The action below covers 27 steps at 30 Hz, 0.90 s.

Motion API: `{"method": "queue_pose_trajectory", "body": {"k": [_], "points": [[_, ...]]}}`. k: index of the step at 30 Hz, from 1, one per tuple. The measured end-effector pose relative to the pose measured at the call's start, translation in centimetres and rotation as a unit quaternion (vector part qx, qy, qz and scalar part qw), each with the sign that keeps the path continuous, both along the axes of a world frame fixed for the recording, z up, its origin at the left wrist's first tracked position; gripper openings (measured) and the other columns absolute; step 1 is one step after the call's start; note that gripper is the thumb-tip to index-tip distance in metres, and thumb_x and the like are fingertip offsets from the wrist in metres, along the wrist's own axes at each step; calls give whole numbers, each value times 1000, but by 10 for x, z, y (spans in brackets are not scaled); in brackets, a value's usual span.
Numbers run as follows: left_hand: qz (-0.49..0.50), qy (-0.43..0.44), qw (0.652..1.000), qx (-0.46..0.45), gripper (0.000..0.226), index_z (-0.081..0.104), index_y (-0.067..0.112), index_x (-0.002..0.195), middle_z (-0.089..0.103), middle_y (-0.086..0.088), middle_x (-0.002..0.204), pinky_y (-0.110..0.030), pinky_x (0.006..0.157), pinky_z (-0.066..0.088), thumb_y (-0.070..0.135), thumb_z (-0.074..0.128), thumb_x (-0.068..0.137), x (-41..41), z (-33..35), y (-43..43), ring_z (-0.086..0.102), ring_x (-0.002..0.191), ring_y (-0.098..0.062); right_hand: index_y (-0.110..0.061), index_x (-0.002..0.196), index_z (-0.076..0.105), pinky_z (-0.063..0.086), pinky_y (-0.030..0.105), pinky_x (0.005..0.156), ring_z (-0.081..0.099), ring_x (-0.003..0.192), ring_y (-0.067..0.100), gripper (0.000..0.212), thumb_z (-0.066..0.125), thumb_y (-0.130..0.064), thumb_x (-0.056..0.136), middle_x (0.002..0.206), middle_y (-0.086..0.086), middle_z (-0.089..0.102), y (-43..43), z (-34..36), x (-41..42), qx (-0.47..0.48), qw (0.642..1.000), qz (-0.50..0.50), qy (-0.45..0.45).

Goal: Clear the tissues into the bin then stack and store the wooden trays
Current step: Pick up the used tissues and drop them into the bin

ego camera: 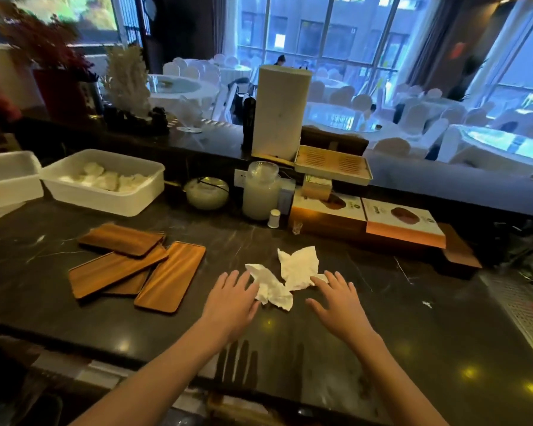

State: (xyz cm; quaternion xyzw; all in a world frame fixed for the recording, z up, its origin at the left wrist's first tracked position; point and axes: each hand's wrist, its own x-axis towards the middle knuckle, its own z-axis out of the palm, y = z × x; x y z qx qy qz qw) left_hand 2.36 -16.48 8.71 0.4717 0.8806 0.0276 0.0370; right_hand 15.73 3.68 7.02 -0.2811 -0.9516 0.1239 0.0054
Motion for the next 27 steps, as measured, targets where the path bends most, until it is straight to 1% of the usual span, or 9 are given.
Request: {"method": "queue_pose_trajectory", "body": {"k": [2,5,10,14,18,21,24,25,27], "points": [[0,-7,1000,2,46,40,23,142,35,-6,155,-43,119,23,40,40,99,-10,-6,31,30,144,-25,-35,148,30,3,48,120,5,151,24,58,47,-50,95,162,1,17,27,-13,-20,-13,1000,2,1],[20,-37,999,-11,44,41,22,141,33,-6,157,-43,119,24,37,39,100,-28,-16,82,30,145,-25,-35,147,30,6,49,120,8,151,26,57,48,-48,95,162,1,19,72,-33,-51,-28,999,10,-18],[74,-76,992,-61,42,40,18,142,32,-9,156,-44,115,30,32,38,102,-47,-46,146,29,145,-28,-33,147,31,23,46,118,15,149,28,57,51,-45,95,161,2,22,131,-65,-101,-59,996,47,-53],[90,-107,983,-120,44,37,17,143,29,-10,155,-48,112,34,26,43,101,-49,-75,170,26,145,-30,-30,149,29,26,46,117,15,149,29,59,52,-40,95,161,4,22,153,-90,-132,-76,988,95,-92],[107,-119,975,-154,40,40,16,138,32,-11,150,-48,109,37,27,43,100,-53,-102,178,27,141,-31,-34,150,24,29,48,115,14,148,33,60,51,-37,96,162,4,16,159,-116,-151,-95,979,125,-133],[108,-131,970,-175,44,38,17,139,32,-9,149,-46,110,35,31,47,98,-56,-121,173,29,139,-30,-36,147,27,33,46,112,23,143,35,54,47,-35,97,157,4,24,153,-138,-145,-102,975,127,-151],[126,-130,970,-163,43,39,19,137,35,-5,149,-43,109,37,29,50,97,-59,-134,166,32,138,-28,-30,138,43,38,38,105,36,132,30,44,50,-30,95,143,4,42,144,-154,-131,-51,988,121,-80],[132,-129,971,-155,41,41,20,135,37,-4,147,-42,109,38,29,51,96,-59,-137,164,34,137,-27,-27,133,50,40,36,101,41,127,27,39,52,-28,94,136,3,48,142,-156,-128,-49,991,112,-52],[141,-124,971,-147,41,43,20,132,40,-3,143,-40,107,39,32,54,94,-60,-140,160,36,134,-25,-23,124,57,42,33,95,46,120,24,30,53,-28,94,126,0,54,137,-158,-123,-52,994,92,-15]]}}
